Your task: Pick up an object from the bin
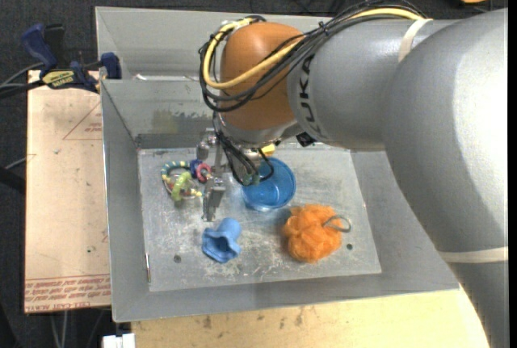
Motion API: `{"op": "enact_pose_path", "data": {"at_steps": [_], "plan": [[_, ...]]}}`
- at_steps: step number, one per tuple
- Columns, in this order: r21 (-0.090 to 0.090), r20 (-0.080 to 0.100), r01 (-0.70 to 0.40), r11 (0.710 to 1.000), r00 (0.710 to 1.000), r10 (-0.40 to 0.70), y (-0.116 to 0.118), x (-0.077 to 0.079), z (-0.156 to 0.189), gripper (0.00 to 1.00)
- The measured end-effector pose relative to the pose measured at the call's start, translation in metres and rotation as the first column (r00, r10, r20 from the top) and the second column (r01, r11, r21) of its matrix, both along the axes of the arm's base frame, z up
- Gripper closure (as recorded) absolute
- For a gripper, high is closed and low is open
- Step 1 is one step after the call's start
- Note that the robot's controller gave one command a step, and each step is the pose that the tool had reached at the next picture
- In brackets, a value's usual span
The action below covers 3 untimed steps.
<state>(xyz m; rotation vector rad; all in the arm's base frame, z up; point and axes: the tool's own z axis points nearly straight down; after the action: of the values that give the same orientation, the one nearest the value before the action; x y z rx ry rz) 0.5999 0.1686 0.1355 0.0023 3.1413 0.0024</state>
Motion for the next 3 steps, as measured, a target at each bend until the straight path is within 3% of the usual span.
{"op": "enact_pose_path", "data": {"at_steps": [1,2,3], "plan": [[0.000,0.000,0.000,1.000,1.000,0.000,0.000,0.000,0.000,0.00],[0.004,0.009,0.050,0.999,0.999,-0.050,0.016,0.030,-0.062,1.00],[0.004,0.008,0.050,0.999,0.999,-0.050,0.016,0.030,-0.062,1.00]]}}
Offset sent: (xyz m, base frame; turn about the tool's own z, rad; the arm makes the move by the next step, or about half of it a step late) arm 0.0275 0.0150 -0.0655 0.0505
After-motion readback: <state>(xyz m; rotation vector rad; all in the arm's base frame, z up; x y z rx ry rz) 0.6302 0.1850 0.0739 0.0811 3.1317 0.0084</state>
